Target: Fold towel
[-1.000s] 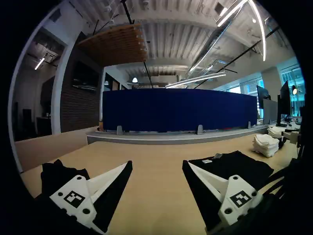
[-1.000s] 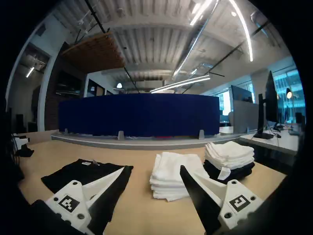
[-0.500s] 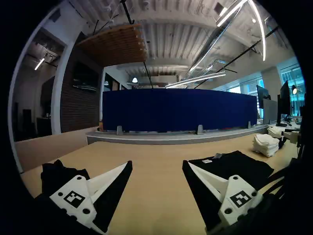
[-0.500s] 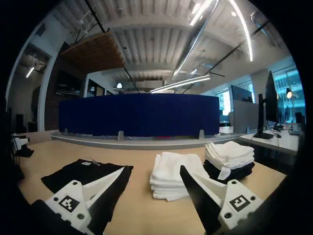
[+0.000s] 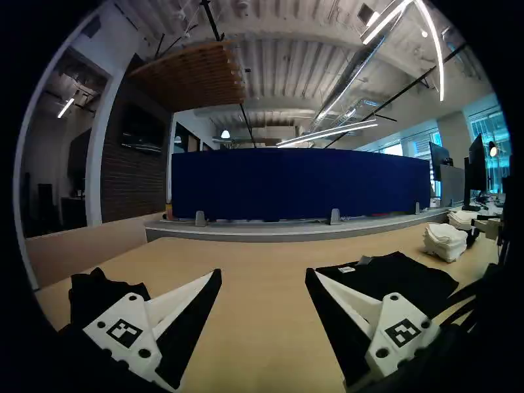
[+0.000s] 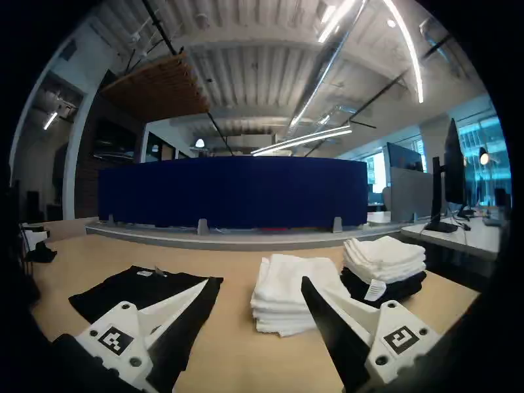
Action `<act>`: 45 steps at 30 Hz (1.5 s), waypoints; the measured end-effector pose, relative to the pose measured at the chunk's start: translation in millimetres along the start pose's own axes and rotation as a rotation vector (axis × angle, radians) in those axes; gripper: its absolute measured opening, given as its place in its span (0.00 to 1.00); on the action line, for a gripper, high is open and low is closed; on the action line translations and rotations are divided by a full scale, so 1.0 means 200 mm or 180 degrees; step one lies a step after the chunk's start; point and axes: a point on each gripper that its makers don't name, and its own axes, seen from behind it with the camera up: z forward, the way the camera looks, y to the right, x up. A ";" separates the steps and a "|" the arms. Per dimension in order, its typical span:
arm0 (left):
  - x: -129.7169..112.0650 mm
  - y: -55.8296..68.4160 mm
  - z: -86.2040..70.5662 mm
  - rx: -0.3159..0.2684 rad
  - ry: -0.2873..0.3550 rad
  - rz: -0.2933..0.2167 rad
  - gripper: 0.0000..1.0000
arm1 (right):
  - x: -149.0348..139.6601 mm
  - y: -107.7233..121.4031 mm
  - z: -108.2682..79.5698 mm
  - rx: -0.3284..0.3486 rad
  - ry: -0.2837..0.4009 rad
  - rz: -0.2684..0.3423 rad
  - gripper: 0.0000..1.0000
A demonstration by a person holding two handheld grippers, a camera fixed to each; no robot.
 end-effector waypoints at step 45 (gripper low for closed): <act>-0.02 -0.01 0.01 0.0000 0.0006 0.0009 0.95 | 0.00 0.01 0.00 -0.0012 -0.0003 0.0003 1.00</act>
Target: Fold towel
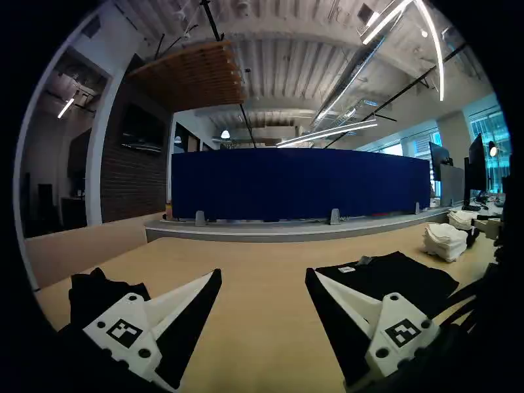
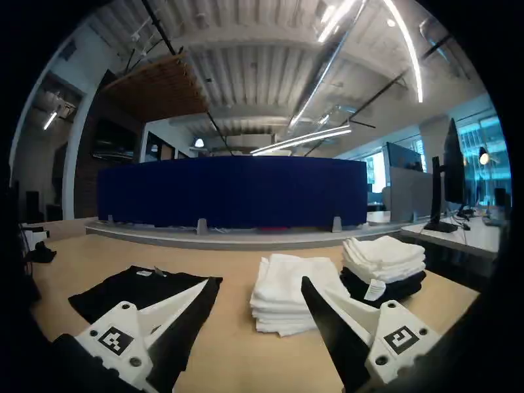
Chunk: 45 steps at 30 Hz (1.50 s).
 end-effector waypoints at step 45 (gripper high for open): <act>0.99 0.12 -0.03 -0.0308 -0.0081 -0.0006 0.94 | 1.07 -0.08 -0.09 0.0128 0.0000 -0.0060 1.00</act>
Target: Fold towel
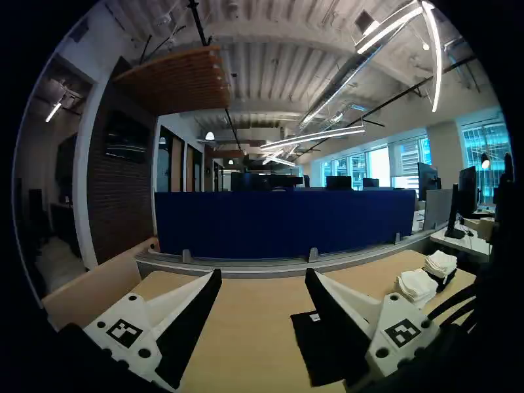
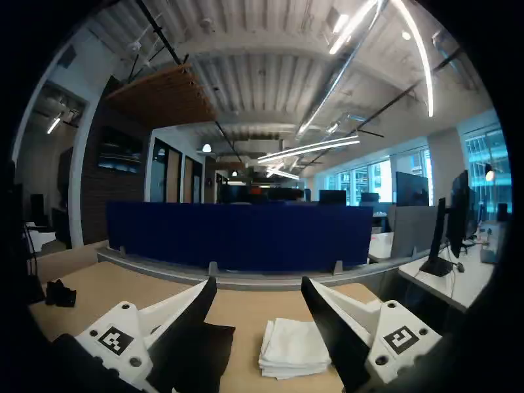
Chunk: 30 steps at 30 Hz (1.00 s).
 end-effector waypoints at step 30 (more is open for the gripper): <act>-0.44 0.45 -0.13 -0.1544 -0.1318 0.0555 0.95 | -0.35 -0.39 -0.19 0.1417 -0.1343 -0.0546 1.00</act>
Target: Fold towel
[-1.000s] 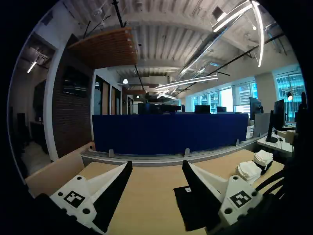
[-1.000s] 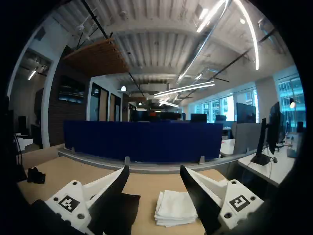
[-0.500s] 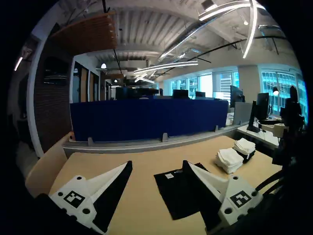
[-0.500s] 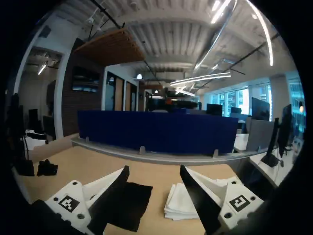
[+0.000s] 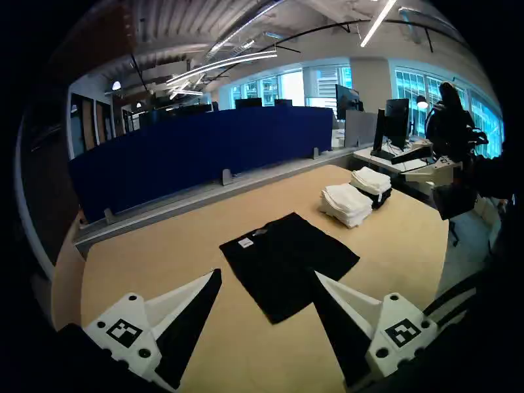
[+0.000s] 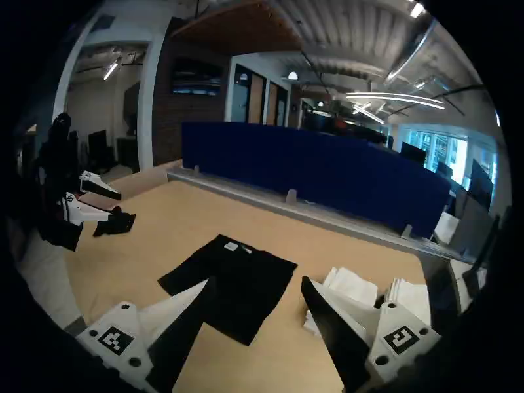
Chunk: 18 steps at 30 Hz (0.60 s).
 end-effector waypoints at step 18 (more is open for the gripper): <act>-0.25 0.04 0.18 -0.0156 -0.0254 0.0058 0.95 | -0.23 -0.04 0.17 0.0169 -0.0235 -0.0042 1.00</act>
